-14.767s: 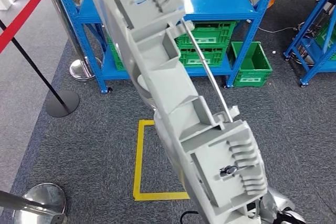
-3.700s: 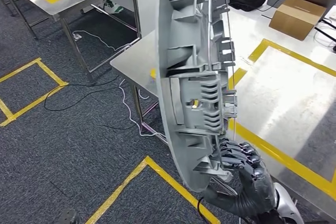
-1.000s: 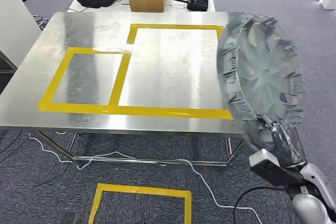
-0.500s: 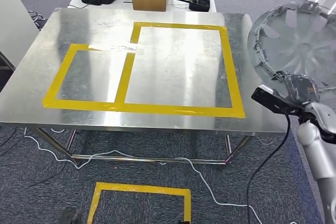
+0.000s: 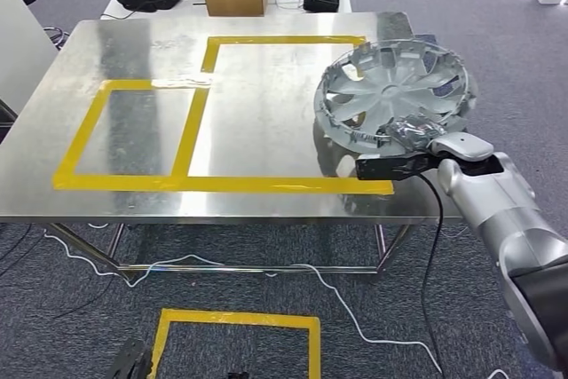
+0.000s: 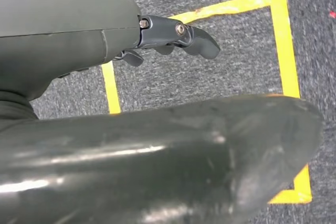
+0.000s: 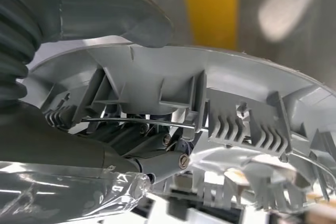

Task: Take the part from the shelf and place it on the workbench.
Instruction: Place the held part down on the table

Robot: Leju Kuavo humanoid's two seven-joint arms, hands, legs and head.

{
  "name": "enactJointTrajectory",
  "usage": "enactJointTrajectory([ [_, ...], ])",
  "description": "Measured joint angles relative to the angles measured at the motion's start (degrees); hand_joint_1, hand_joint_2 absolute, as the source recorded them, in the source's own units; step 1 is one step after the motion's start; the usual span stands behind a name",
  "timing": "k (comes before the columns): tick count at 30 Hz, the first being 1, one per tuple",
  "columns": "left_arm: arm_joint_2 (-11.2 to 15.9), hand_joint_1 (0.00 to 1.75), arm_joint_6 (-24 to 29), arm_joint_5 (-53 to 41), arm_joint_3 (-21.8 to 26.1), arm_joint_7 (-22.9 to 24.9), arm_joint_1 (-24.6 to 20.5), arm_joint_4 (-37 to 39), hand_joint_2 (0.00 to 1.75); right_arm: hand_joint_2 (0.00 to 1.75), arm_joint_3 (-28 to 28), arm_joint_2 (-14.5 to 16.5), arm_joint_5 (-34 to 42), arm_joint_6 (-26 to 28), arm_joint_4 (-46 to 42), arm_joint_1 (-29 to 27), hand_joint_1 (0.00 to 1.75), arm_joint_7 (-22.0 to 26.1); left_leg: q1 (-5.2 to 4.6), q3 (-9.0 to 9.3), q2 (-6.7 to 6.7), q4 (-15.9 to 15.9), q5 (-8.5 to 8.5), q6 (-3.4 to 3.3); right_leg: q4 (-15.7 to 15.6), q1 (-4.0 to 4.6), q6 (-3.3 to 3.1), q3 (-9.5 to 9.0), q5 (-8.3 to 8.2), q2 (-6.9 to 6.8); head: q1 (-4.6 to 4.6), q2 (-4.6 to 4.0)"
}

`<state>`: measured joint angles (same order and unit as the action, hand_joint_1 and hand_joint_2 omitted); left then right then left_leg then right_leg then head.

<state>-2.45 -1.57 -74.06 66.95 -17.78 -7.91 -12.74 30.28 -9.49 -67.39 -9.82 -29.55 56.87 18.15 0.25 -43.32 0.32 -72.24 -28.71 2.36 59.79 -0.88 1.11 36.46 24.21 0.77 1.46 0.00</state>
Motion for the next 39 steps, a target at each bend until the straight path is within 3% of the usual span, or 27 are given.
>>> enactJointTrajectory([
  [2,0.08,0.0,0.02,-0.19,-0.3,0.18,-0.03,0.0,0.0,1.75,1.69,2.46,-0.08,-0.15,1.43,0.77,1.75,0.69,-0.05,2.92,-0.05,7.12,4.59,-0.5,0.02,0.13,0.02,-0.07,0.08,0.35,-0.05,0.0],
  [3,0.12,0.0,0.03,-0.3,-0.45,0.26,-0.07,0.0,0.0,1.75,2.41,3.7,0.01,-0.15,1.96,1.07,1.75,1.11,-0.06,4.49,-0.09,10.67,5.86,-0.7,0.1,0.27,0.11,0.02,0.13,0.61,-0.13,0.0],
  [5,0.15,0.0,0.04,-0.45,-0.74,0.4,-0.24,0.0,0.0,1.75,3.62,5.71,0.19,-0.1,2.8,1.45,1.75,1.91,-0.12,5.99,-0.15,14.09,6.17,-0.95,0.12,0.48,0.45,0.26,0.15,0.93,-0.25,0.01],
  [8,0.12,0.0,0.1,-0.55,-1.15,0.64,-0.41,0.0,0.0,1.75,4.98,7.69,0.59,-0.02,3.77,1.58,1.75,2.77,0.09,6.23,-0.21,14.75,5.97,-1.57,0.28,0.45,1.31,0.51,0.65,0.72,-0.26,0.01],
  [10,0.1,0.0,0.26,-0.65,-1.32,0.78,-0.43,0.0,0.0,1.75,5.83,8.72,1.16,0.2,4.38,1.65,1.75,3.6,0.35,6.37,-0.32,15.01,6.07,-2.06,4.4,0.45,1.81,2.35,3.27,0.27,0.12,0.01],
  [12,0.14,0.0,0.55,-0.84,-1.54,0.95,-0.38,0.0,0.0,1.75,6.65,9.76,1.9,0.6,4.97,1.61,1.75,4.34,0.33,6.4,-0.4,15.01,6.01,-2.28,12.21,0.44,2.1,5.89,6.83,-0.06,0.45,0.01],
  [13,0.15,0.0,0.7,-0.94,-1.7,1.04,-0.37,0.0,0.0,1.75,7.0,10.3,2.27,0.76,5.24,1.48,1.75,4.63,0.31,6.46,-0.4,15.0,5.97,-2.32,15.08,0.43,2.15,7.3,7.62,-0.12,0.47,0.01],
  [14,0.15,0.0,0.85,-0.99,-1.89,1.1,-0.39,0.0,0.0,1.75,7.27,10.78,2.56,0.82,5.49,1.32,1.75,4.86,0.3,6.57,-0.41,14.99,5.91,-2.31,15.88,0.43,2.15,7.76,7.21,-0.14,0.5,0.01],
  [15,0.11,0.0,0.95,-1.03,-2.07,1.14,-0.43,0.0,0.0,1.75,7.53,11.21,2.83,0.83,5.72,1.18,1.75,5.07,0.3,6.74,-0.41,14.98,5.84,-2.26,14.31,0.44,2.08,7.1,5.71,-0.16,0.54,0.01],
  [17,0.03,0.0,1.13,-1.1,-2.46,1.15,-0.49,0.0,0.0,1.75,7.97,11.84,3.35,0.89,6.01,1.03,1.75,5.5,0.32,7.09,-0.43,14.95,5.64,-1.98,6.68,0.45,1.84,3.59,1.56,-0.32,0.69,0.0],
  [18,0.01,0.0,1.26,-1.13,-2.63,1.13,-0.55,0.0,0.0,1.75,8.15,12.11,3.79,1.03,6.11,1.03,1.75,5.78,0.24,7.11,-0.43,14.85,5.57,-1.75,3.1,0.51,1.68,1.89,0.28,-0.38,0.75,0.01],
  [20,0.04,0.0,1.61,-1.14,-2.94,1.08,-0.67,0.0,0.87,1.75,8.43,12.53,4.97,1.48,6.25,0.92,0.87,6.25,0.1,7.01,-0.42,14.82,5.63,-1.23,-0.11,0.69,1.26,0.34,-0.24,-0.42,0.77,0.01],
  [22,0.12,0.0,1.78,-1.12,-3.28,0.91,-0.73,0.0,1.75,1.75,8.66,12.73,6.29,1.75,6.49,0.73,0.0,5.93,0.1,6.94,-0.41,14.97,5.68,-0.68,-0.33,0.72,0.6,0.2,-0.2,-0.34,0.71,0.01],
  [25,0.16,0.0,1.78,-1.15,-3.8,0.69,-0.63,0.0,1.75,1.75,8.76,12.65,8.12,1.8,6.98,0.63,0.0,4.62,0.2,5.58,-0.39,11.84,3.26,0.09,-0.7,0.33,-0.28,-0.03,-0.41,-0.21,0.42,0.01],
  [29,0.45,0.0,2.19,-1.39,-4.18,0.86,-0.42,0.0,1.75,1.75,8.62,11.66,9.9,2.41,7.76,-0.22,0.0,4.71,0.3,0.27,-0.38,0.76,-1.47,0.52,-0.71,0.29,-0.48,-0.14,-0.37,-0.14,-0.15,0.0],
  [30,0.55,0.0,2.26,-1.44,-4.25,0.95,-0.29,0.0,1.31,1.75,8.52,11.11,10.26,2.57,8.03,-0.65,0.0,4.85,0.33,-0.65,-0.38,-0.85,-1.5,0.57,-0.7,0.26,-0.46,-0.2,-0.34,-0.16,-0.23,0.0],
  [33,0.72,0.0,2.37,-1.45,-4.43,1.1,0.11,0.0,0.0,1.75,8.23,10.02,10.73,2.74,8.57,-1.34,0.0,5.13,0.51,0.75,-0.38,2.4,1.92,0.65,-0.66,0.07,-0.24,-0.36,-0.22,-0.17,-0.28,0.0],
  [36,0.77,0.0,2.41,-1.45,-4.47,1.09,0.17,0.0,0.0,1.75,8.18,9.91,10.79,2.75,8.65,-1.35,0.0,5.15,0.6,1.8,-0.37,4.42,3.11,0.7,-0.65,-0.01,-0.17,-0.42,-0.19,-0.14,-0.28,0.0],
  [37,0.79,0.0,2.47,-1.42,-4.48,1.04,0.16,0.0,0.0,1.75,8.15,9.81,10.92,2.79,8.7,-1.32,0.0,5.15,0.75,3.0,-0.38,6.62,4.01,0.82,-0.61,-0.02,0.0,-0.45,-0.14,-0.04,-0.35,0.0],
  [39,0.81,0.0,2.78,-1.21,-4.7,0.61,0.11,0.0,0.0,0.87,7.72,8.45,11.91,4.84,8.82,-1.62,0.0,5.55,0.88,5.76,-0.48,11.75,5.13,0.03,-0.57,0.08,0.91,-0.47,-0.02,0.22,-0.63,0.01],
])
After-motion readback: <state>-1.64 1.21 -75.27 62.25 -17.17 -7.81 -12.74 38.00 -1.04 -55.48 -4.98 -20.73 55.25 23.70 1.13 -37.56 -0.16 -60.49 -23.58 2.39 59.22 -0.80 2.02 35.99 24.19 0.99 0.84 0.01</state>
